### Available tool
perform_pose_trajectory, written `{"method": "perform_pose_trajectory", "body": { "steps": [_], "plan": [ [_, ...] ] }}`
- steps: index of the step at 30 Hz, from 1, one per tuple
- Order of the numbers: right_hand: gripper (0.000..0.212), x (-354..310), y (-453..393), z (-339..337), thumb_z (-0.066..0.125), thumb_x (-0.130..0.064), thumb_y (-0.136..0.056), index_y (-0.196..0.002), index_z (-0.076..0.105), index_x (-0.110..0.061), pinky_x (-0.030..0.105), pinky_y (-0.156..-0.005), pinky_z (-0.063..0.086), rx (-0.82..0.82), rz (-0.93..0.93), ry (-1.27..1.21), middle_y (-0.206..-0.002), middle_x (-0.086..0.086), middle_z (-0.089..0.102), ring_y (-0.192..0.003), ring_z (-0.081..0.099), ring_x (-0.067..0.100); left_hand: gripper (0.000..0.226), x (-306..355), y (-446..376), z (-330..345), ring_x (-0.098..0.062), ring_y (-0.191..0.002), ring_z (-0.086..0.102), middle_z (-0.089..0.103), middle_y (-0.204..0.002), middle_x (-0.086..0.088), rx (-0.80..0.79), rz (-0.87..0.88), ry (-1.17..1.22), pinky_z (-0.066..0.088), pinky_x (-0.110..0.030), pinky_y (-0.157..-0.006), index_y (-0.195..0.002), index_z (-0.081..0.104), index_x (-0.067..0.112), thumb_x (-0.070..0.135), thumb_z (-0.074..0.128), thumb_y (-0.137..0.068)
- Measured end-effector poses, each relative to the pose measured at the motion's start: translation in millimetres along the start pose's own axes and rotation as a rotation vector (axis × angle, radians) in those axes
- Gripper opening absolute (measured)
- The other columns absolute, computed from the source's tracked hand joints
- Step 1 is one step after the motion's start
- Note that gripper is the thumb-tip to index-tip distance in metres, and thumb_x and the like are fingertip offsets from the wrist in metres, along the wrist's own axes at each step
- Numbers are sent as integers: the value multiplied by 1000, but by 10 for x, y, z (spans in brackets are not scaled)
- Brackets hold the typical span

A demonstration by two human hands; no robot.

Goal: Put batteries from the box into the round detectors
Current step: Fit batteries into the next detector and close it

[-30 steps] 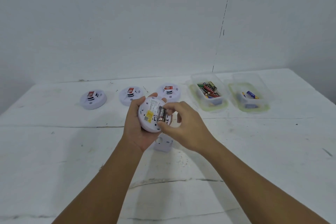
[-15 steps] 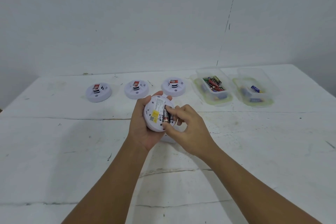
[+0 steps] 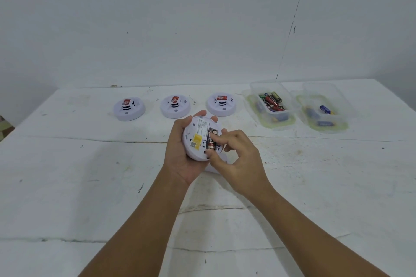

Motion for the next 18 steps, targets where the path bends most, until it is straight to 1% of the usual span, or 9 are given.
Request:
{"method": "perform_pose_trajectory", "body": {
  "steps": [3,6,7,11,13,15,16,17,18],
  "plan": [
    [31,39,30,0,81,-23,-86,-115,76,-13,19,-102,47,17,-11,-10,-105,2,61,-116,64,9,36,-24,-2,22,-40,-116,56,62,-130,-15,13,0,-6,26,-52,-122,-125,63,17,36,54,-96],
    [30,44,13,-37,85,-15,-85,-114,77,-12,14,-99,46,15,-23,-15,-104,1,60,-108,58,-8,35,-19,-8,29,-41,-119,55,62,-129,-14,11,4,-2,20,-50,-123,-122,66,18,36,58,-94],
    [29,35,-4,-49,85,-14,-85,-114,78,-12,14,-99,46,15,-36,-5,-104,2,60,-105,57,-10,35,-15,-14,31,-41,-120,55,62,-130,-15,9,8,-4,19,-50,-124,-122,67,18,36,59,-93],
    [29,18,-60,-82,85,-15,-86,-113,76,-12,21,-103,48,6,-70,5,-103,6,60,-101,61,-4,34,-7,-18,59,-41,-119,56,63,-129,-15,-7,16,-9,22,-51,-124,-119,68,17,36,60,-93],
    [31,18,-61,-90,84,-17,-86,-115,75,-12,22,-104,48,2,-79,12,-104,5,58,-102,61,-2,33,-3,-15,81,-39,-117,58,63,-130,-15,-10,9,-16,22,-51,-124,-120,68,18,36,58,-94],
    [37,16,-61,-112,83,-21,-88,-123,73,-17,17,-97,47,-7,-78,33,-109,-2,55,-106,60,3,32,4,-10,107,-34,-114,59,62,-130,-15,6,11,-26,22,-50,-123,-119,68,18,36,56,-97],
    [40,19,-68,-121,83,-22,-89,-127,71,-20,14,-93,45,-7,-82,49,-112,-6,54,-105,59,5,32,10,-6,121,-32,-114,58,61,-131,-15,14,17,-33,23,-50,-123,-119,68,18,36,56,-97],
    [42,26,-80,-124,82,-23,-89,-129,70,-21,14,-91,44,-5,-91,60,-114,-7,54,-103,58,5,32,17,3,136,-30,-113,57,60,-132,-15,23,26,-41,28,-48,-120,-119,69,18,36,55,-97],
    [40,41,-92,-124,82,-23,-89,-128,71,-21,16,-90,46,-3,-106,63,-115,-6,56,-104,58,6,32,24,12,155,-30,-111,59,59,-133,-14,32,34,-48,36,-44,-114,-119,69,18,37,55,-97]
  ]
}}
Point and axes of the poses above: each hand's wrist, its own y-axis away from the middle knuckle, its own z-axis out of the palm, x = y × z, the point moved 1 cm from there along -y, towards the middle knuckle
